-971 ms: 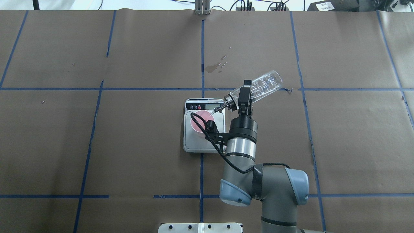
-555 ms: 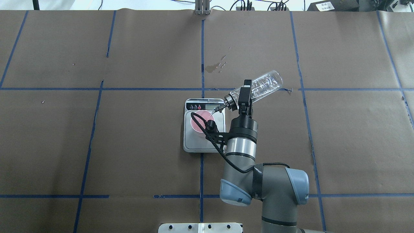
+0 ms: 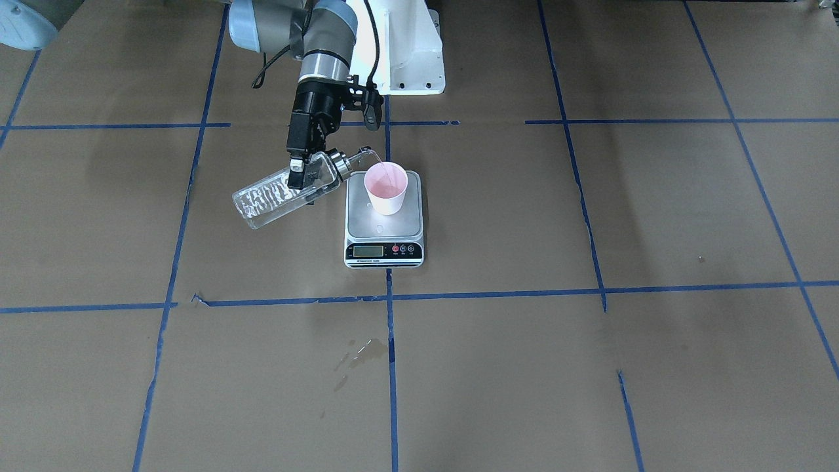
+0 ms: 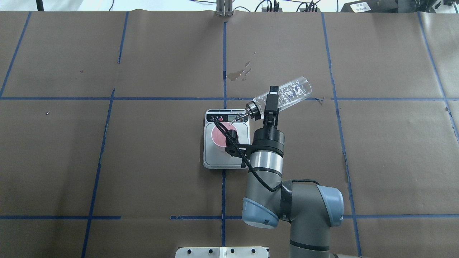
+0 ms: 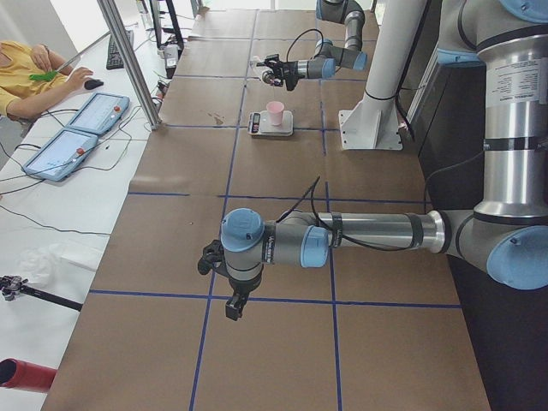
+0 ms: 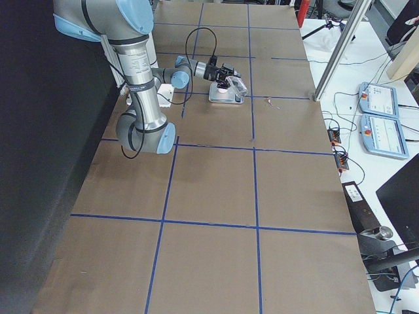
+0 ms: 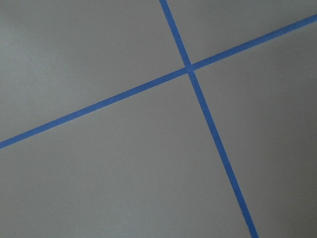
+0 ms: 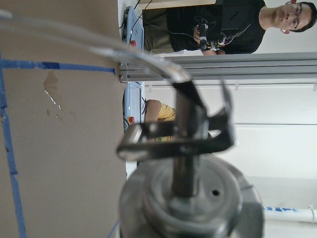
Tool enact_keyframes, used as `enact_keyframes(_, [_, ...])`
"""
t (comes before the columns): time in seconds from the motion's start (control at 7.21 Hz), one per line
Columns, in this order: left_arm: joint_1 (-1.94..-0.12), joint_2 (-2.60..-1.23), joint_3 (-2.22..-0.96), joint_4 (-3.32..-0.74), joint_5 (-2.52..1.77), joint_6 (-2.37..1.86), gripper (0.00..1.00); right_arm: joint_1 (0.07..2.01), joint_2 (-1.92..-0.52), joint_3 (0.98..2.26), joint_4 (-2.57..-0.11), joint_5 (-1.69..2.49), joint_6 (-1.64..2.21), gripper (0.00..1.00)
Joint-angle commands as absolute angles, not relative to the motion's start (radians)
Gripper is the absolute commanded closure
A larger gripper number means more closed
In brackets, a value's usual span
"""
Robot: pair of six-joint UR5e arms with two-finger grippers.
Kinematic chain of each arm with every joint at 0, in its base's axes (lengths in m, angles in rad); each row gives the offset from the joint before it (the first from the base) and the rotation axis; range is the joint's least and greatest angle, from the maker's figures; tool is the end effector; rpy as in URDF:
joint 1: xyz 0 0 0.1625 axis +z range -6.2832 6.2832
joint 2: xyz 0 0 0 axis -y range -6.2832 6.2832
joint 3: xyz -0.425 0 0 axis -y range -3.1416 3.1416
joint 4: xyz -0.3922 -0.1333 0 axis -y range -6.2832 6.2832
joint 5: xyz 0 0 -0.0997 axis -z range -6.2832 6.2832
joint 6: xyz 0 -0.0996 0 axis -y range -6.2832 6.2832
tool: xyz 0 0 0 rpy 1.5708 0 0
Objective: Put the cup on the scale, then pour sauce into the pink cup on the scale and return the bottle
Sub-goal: 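Tilt the bottle spout down over the pink cup with the right gripper, then turn the bottle upright and carry it back toward its spot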
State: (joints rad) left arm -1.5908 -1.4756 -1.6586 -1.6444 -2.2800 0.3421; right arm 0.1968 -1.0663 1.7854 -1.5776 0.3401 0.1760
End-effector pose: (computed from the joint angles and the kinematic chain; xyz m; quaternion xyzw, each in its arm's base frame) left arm -0.0776 -0.4548 0.6573 0.0930 0.3358 0.1616 0.9233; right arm -0.5417 -0.3397 0.2362 0.5820 0.1873 -0.2653 0.7456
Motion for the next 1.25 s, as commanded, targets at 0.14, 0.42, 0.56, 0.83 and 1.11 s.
enact_keyframes(0.14, [-1.591,-1.476,-1.658,-1.644,-2.290,0.342,0.00,0.199,-1.085,1.793,-1.315,0.529,0.511,1.00])
enact_keyframes(0.42, [-1.591,-1.476,-1.660,-1.644,-2.292,0.342,0.00,0.202,-1.124,1.842,-1.282,0.549,0.607,1.00])
enact_keyframes(0.56, [-1.591,-1.476,-1.660,-1.644,-2.292,0.342,0.00,0.204,-1.144,1.912,-1.278,0.575,0.623,1.00])
enact_keyframes(0.83, [-1.591,-1.476,-1.661,-1.644,-2.292,0.342,0.00,0.213,-1.181,1.977,-1.278,0.665,0.826,1.00])
enact_keyframes(1.11, [-1.591,-1.477,-1.663,-1.644,-2.292,0.342,0.00,0.224,-1.244,1.991,-1.278,0.724,0.926,1.00])
